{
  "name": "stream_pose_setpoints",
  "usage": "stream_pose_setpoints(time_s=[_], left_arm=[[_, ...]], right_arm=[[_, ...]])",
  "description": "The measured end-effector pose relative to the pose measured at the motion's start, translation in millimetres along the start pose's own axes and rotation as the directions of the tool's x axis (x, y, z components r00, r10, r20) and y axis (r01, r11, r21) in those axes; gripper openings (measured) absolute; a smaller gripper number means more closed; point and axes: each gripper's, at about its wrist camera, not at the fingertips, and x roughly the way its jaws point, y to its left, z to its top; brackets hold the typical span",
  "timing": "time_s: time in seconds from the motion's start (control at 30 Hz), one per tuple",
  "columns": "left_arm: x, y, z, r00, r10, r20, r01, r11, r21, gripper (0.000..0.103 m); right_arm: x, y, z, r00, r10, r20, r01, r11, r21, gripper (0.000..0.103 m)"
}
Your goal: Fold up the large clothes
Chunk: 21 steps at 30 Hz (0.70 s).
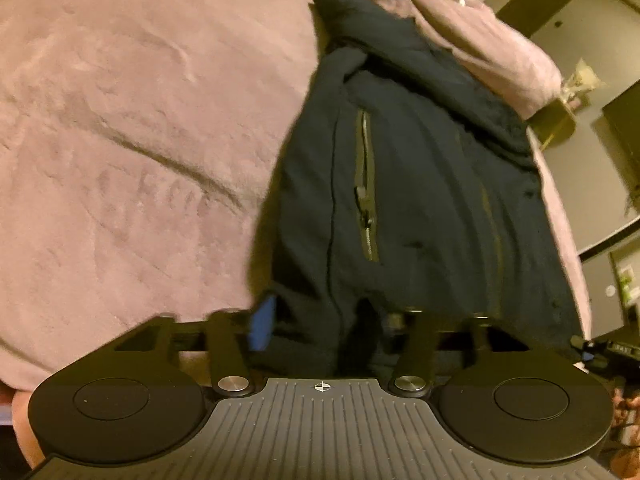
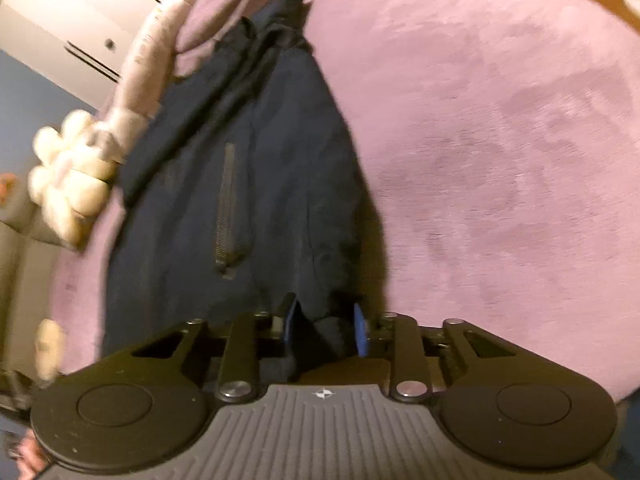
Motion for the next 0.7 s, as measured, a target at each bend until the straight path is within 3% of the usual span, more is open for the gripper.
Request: stream_pose_setpoints(time_s=[0.07,0.13,0.27,0.47,0.53,0.6,0.7], left_arm=[[-6.7,4.8,3.0,0.996,-0.087,0.022,0.087,0.995,-0.044,0.039],[-10.2,6.8,4.9,0.991,-0.128,0.039,0.130,0.989,-0.072,0.039],[3.3,6.9,7.5,0.995,-0.097,-0.028,0.095,0.992,-0.088,0.058],[10.4,3.1,8.0,0.993,-0.105,-0.061,0.101,0.993,-0.055,0.065],[13.1,5.1,9.8,0.992,-0.100,-0.072,0.096,0.994,-0.055,0.059],[11.4,5.2,12.5,0.992,-0.101,-0.073,0.096,0.993,-0.062,0.033],[1.5,4.3,16.8,0.988,-0.147,-0.053,0.141,0.985,-0.101,0.024]], right_arm=[[0.9,-3.7,3.2,0.998,0.064,-0.003,-0.064,0.997,0.048,0.026],[6.6,-0.5,5.6,1.000,0.017,-0.018,-0.017,1.000,0.025,0.027],[16.8,6.4,8.7,0.997,-0.052,-0.057,0.052,0.999,-0.010,0.033],[24.1,8.2,12.2,0.995,-0.075,-0.068,0.073,0.997,-0.034,0.036],[27.7,10.8,11.9,0.995,-0.079,-0.069,0.076,0.996,-0.047,0.028],[26.4,17.1,12.1,0.996,-0.066,-0.057,0.062,0.996,-0.069,0.022],[20.9,23.8,17.5,0.999,-0.008,-0.031,0.006,0.997,-0.074,0.020]])
